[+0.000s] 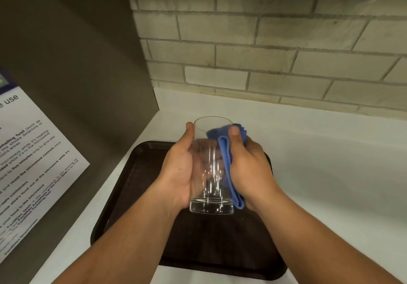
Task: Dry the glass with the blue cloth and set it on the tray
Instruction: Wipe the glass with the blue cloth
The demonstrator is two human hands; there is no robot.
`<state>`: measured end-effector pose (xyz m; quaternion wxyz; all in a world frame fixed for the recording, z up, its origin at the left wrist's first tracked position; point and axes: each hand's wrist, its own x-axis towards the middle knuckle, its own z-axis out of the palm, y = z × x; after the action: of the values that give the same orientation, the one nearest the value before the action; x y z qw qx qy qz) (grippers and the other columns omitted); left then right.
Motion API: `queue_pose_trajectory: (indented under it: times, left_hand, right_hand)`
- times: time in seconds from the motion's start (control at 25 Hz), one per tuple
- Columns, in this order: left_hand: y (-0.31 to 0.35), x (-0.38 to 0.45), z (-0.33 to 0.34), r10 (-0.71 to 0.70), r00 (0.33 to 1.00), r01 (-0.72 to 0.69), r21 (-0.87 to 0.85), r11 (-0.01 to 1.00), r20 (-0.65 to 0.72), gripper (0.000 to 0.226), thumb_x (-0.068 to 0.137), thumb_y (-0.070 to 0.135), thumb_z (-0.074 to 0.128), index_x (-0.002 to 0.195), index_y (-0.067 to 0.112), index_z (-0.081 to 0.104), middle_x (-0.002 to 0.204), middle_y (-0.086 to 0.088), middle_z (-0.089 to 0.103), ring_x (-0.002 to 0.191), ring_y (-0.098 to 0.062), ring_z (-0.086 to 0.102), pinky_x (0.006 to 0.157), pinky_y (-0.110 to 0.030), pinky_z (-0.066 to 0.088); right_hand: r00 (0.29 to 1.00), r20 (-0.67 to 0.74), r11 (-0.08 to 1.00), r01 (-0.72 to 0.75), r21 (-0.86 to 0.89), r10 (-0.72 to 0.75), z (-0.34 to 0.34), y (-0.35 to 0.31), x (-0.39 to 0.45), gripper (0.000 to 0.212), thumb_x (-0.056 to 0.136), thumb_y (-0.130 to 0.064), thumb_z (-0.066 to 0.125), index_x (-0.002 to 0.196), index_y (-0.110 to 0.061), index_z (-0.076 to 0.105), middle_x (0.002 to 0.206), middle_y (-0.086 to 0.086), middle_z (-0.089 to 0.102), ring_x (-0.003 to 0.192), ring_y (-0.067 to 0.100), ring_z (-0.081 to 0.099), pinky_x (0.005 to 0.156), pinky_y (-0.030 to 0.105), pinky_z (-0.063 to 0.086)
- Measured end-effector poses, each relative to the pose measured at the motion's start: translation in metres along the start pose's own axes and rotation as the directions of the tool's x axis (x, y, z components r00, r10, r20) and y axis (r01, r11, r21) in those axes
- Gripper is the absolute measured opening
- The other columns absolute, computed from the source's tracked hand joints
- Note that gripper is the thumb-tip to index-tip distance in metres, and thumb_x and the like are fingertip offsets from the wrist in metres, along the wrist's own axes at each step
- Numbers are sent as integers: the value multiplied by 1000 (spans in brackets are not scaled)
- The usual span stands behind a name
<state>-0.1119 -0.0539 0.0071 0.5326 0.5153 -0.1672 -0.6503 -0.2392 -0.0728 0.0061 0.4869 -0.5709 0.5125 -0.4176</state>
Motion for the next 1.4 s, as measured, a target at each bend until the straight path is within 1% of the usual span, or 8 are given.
queue_pose_trajectory:
  times: [0.08,0.32,0.48,0.72,0.92,1.08,1.24,1.4]
  left_hand:
    - [1,2,1,-12,999,11,-29,1000,-33,84,98,73,45,133,0,67,127,-29,75,105,-43,75,83,-52,63]
    - [-5,9,-4,7,987,-2,33,999,-157,78,93,76,51,121,8,76,110,-21,83,101,-40,80,97,-53,61]
    - [-1,6,-5,-4,1000,8,137,991,-29,75,93,75,49,122,11,77,110,-18,84,99,-34,81,80,-44,65]
    - [0,-3,-5,25,991,-40,116,992,130,83,79,79,58,120,10,80,116,-18,83,110,-32,78,93,-45,60]
    - [7,1,-5,-25,998,27,-34,999,57,90,89,80,51,120,0,78,111,-25,81,98,-43,80,80,-53,66]
    - [7,4,-6,-22,997,18,-60,998,-72,87,88,81,53,126,4,71,109,-26,82,90,-39,82,73,-49,68]
    - [-3,-2,-1,-5,1000,6,78,997,-12,81,95,75,48,127,6,74,120,-23,80,111,-38,77,104,-52,56]
    - [-2,-7,-2,42,999,-45,79,996,32,79,91,75,49,127,11,75,119,-20,81,108,-35,79,96,-51,60]
  right_hand:
    - [995,69,995,-81,51,77,-5,3,-4,51,100,-55,37,74,-17,59,53,-1,59,47,11,58,50,22,49]
    - [937,175,922,334,-198,-302,4,23,-43,53,94,-63,38,131,-27,51,111,-8,65,101,5,65,85,12,51]
    - [963,-18,958,266,-111,-269,4,10,-22,47,91,-59,45,104,-16,59,78,-6,65,75,2,66,64,9,47]
    - [948,-50,946,310,-93,-315,13,12,-16,44,90,-64,46,91,-22,59,64,-12,64,65,0,66,57,10,46]
    - [1000,1,998,-20,-66,20,-2,1,4,58,97,-58,45,75,-8,64,65,14,69,57,24,66,64,46,56]
    - [960,240,960,196,-198,-147,0,13,-30,48,89,-67,39,105,-29,63,87,-3,73,80,5,71,70,16,54]
    - [988,10,973,151,-175,-152,3,3,-6,39,93,-57,50,93,-20,58,73,-8,64,67,-9,63,57,5,43]
    - [983,-33,972,173,-159,-180,7,3,3,42,93,-60,50,84,-20,60,67,-9,65,62,-8,62,54,5,42]
